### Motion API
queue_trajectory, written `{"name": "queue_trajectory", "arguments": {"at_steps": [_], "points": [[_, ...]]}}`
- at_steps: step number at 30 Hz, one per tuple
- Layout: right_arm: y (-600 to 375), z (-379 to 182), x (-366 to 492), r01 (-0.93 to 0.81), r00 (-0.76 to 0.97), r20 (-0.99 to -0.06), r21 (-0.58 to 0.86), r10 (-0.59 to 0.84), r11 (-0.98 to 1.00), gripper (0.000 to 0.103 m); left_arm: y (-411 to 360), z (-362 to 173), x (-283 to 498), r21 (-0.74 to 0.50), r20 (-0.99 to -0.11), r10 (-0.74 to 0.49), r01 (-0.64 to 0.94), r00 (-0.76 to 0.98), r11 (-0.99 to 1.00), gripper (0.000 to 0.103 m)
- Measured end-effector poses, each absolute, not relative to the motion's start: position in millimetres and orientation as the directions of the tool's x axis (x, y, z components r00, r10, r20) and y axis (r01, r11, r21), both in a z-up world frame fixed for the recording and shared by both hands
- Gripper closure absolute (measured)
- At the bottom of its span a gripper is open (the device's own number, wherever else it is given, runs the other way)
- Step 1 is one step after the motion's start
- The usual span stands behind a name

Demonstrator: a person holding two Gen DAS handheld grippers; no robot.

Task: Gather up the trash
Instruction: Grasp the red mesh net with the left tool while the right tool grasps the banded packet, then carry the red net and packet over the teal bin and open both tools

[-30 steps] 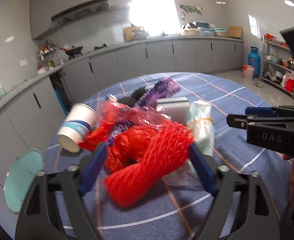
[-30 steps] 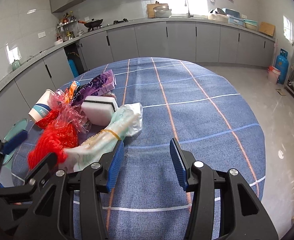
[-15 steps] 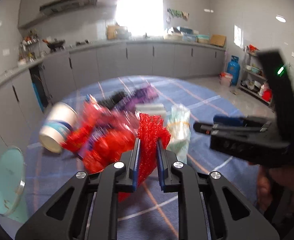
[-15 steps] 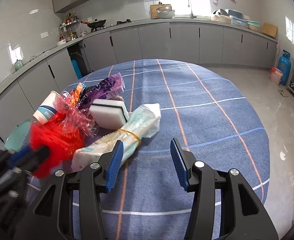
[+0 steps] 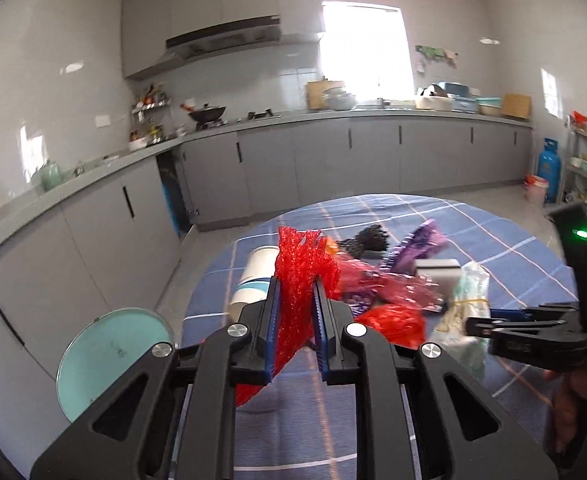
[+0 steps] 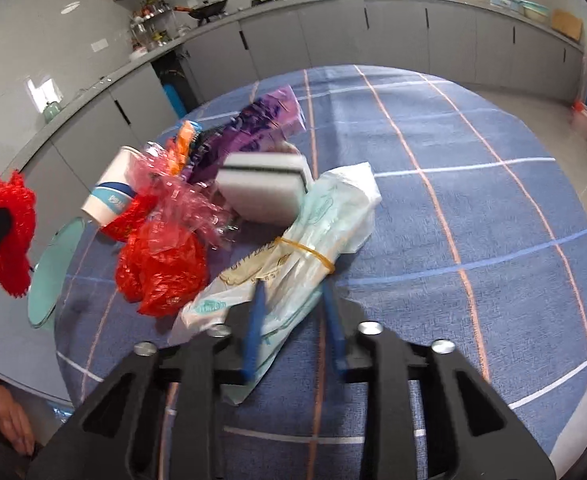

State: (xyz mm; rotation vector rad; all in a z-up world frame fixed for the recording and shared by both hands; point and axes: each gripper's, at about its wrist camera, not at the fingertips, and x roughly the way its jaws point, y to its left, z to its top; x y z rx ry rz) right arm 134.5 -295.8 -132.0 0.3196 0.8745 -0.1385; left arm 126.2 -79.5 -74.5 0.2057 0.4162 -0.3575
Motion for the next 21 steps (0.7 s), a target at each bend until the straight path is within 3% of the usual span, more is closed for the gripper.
{"name": "queue_trajectory", "arguments": {"at_steps": [4, 11, 21], "points": [[-297, -122, 125, 0.250, 0.664, -0.747, 0.184, -0.030, 0.950, 0.094, -68, -67, 132, 0.127, -0.414, -0.254, 0.332, 0.874, 0.935, 0.087], [-285, -76, 119, 0.225, 0.741, -0.658, 0.052, -0.137, 0.973, 0.097, -34, -61, 147, 0.153, -0.418, -0.137, 0.219, 0.898, 0.964, 0.087], [-220, -42, 152, 0.032, 0.809, -0.587, 0.000, -0.026, 0.999, 0.098, 32, -53, 162, 0.191, -0.420, 0.049, 0.035, 0.906, 0.981, 0.087]]}}
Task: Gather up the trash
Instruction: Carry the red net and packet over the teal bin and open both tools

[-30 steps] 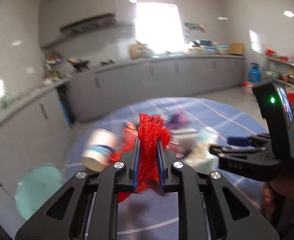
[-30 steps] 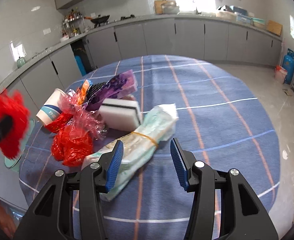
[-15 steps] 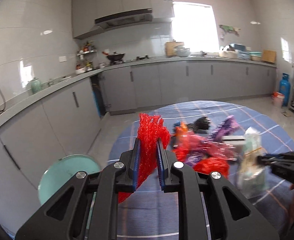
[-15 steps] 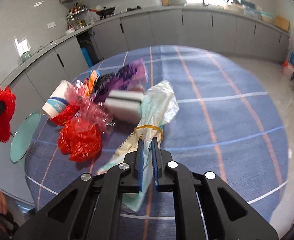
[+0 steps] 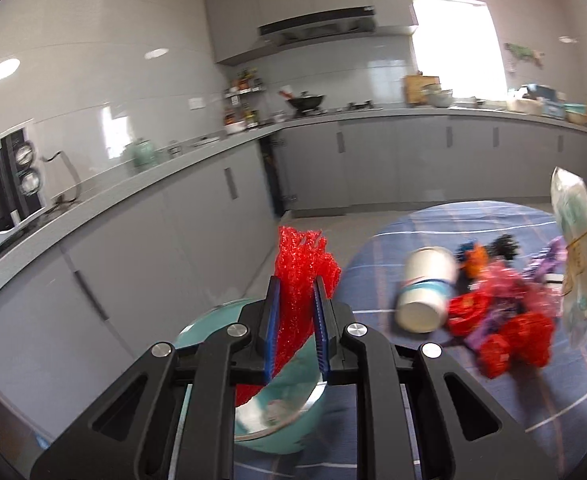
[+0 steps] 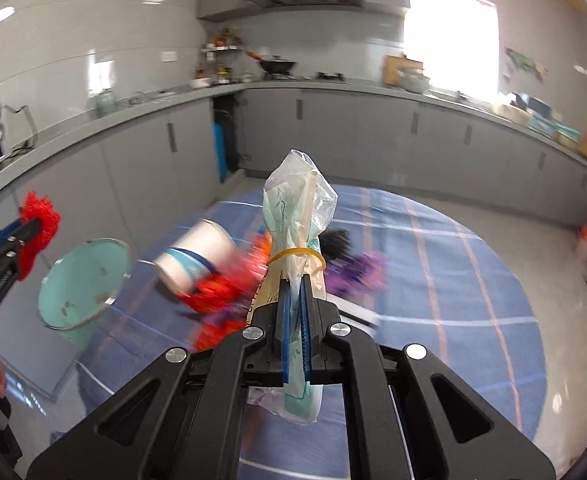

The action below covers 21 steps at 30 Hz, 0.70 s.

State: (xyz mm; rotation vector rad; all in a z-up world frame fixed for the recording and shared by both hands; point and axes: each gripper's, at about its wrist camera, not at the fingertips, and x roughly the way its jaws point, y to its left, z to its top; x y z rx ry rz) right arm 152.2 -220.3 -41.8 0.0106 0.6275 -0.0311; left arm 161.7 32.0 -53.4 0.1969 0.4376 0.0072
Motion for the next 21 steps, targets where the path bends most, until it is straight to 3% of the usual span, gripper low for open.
{"name": "queue_trajectory", "arguments": {"at_steps": [12, 21], "points": [[-130, -43, 206, -0.199, 0.792, -0.585, 0.027, 0.177, 0.980, 0.098, 89, -56, 186, 0.171, -0.446, 0.183, -0.117, 0.876, 0.978, 0.086], [-87, -47, 230, -0.282, 0.769, -0.590, 0.031, 0.246, 0.959, 0.098, 120, -61, 202, 0.161, -0.461, 0.240, -0.185, 0.855, 0.969, 0.086]]}}
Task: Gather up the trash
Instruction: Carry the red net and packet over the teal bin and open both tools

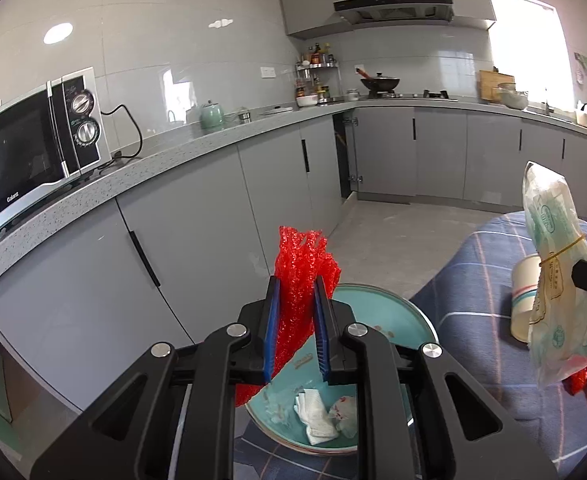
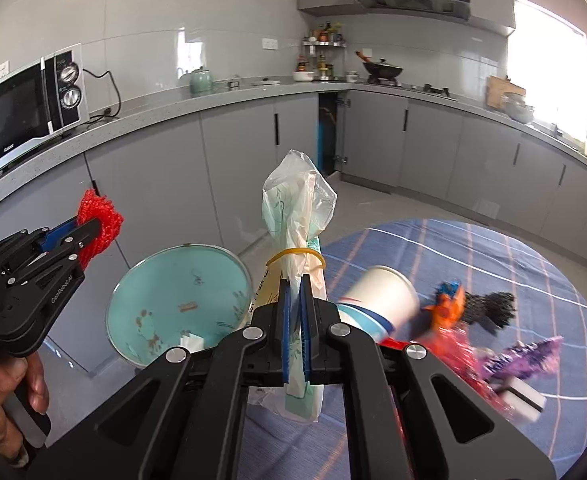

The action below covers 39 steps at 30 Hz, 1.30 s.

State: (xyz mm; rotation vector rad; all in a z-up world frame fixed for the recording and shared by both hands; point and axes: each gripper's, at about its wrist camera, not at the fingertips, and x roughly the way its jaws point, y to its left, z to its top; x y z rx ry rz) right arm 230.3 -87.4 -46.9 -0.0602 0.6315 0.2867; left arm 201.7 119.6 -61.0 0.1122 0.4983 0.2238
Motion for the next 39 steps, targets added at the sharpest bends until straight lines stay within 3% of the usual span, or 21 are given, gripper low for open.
{"name": "queue_trajectory", "arguments": {"at_steps": [11, 28, 32, 34, 39], "points": [[-50, -59, 253, -0.354, 0.736, -0.606, 0.035, 0.301, 0.935, 0.098, 138, -77, 215, 0.180, -0.482, 0.299, -0.241, 0.824, 0.954, 0.086], [-7, -90, 288, -0.432, 0.682, -0.644, 0.024, 0.345, 0.901, 0.097, 150, -96, 236, 0.145, -0.523, 0.274, -0.233, 0.807, 0.962, 0.083], [-4, -99, 293, -0.437, 0.673, -0.655, 0.023, 0.344, 0.899, 0.093, 153, -101, 239, 0.146, -0.529, 0.281, -0.240, 0.801, 0.960, 0.074], [-3, -103, 294, -0.444, 0.667, -0.658, 0.024, 0.349, 0.896, 0.085, 154, -103, 240, 0.146, -0.532, 0.280, -0.239, 0.799, 0.960, 0.069], [-5, -108, 298, -0.427, 0.664, -0.664, 0.038, 0.342, 0.903, 0.084, 153, -107, 242, 0.149, -0.538, 0.284, -0.242, 0.794, 0.959, 0.056]]}}
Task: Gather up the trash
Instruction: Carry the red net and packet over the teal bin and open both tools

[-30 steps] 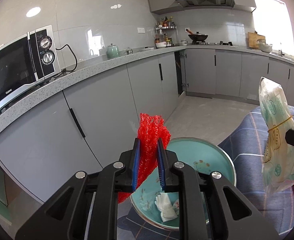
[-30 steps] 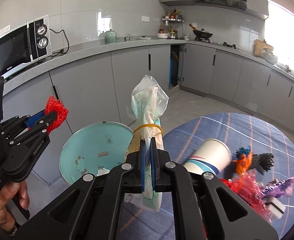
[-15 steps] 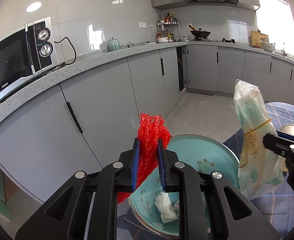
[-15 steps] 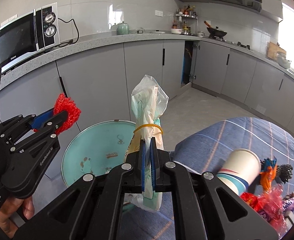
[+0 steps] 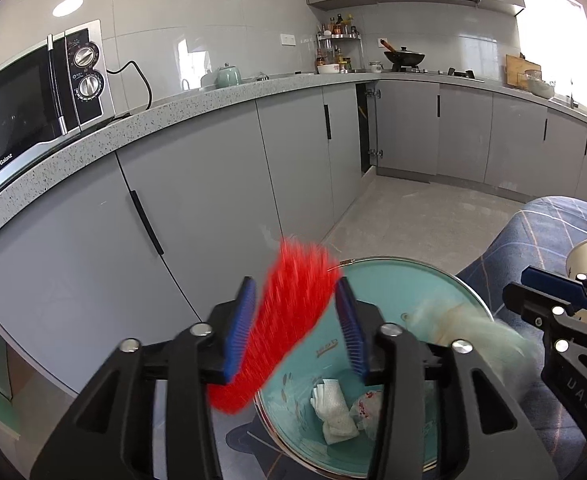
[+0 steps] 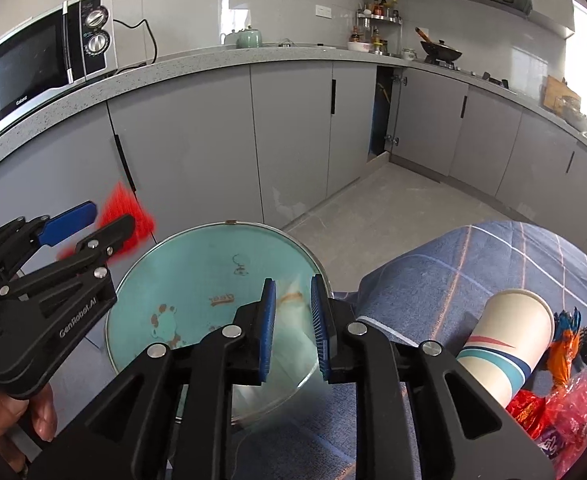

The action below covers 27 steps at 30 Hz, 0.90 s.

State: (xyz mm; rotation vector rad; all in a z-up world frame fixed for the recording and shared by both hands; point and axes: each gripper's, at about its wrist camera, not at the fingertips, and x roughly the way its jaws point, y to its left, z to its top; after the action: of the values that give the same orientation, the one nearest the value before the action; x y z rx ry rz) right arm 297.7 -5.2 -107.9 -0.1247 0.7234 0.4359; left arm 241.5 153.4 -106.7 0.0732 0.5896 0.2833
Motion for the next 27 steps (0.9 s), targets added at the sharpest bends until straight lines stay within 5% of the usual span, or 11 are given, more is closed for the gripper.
{"name": "queue_trajectory", "arguments": {"at_steps": [6, 19, 23, 27], "points": [[-12, -108, 296, -0.409, 0.670, -0.665, 0.038, 0.329, 0.912, 0.084, 149, -105, 240, 0.159, -0.530, 0.287, -0.239, 0.798, 0.958, 0.040], [-31, -103, 286, -0.381, 0.685, -0.658, 0.043, 0.313, 0.924, 0.076, 138, -101, 236, 0.179, -0.518, 0.291, -0.230, 0.804, 0.957, 0.030], [-34, -102, 283, -0.373, 0.691, -0.657, 0.036, 0.303, 0.927, 0.070, 132, -99, 234, 0.204, -0.503, 0.319, -0.249, 0.803, 0.947, 0.014], [-40, -100, 279, -0.363, 0.699, -0.653, 0.028, 0.292, 0.931, 0.070, 128, -98, 232, 0.230, -0.492, 0.339, -0.256, 0.802, 0.939, 0.014]]}}
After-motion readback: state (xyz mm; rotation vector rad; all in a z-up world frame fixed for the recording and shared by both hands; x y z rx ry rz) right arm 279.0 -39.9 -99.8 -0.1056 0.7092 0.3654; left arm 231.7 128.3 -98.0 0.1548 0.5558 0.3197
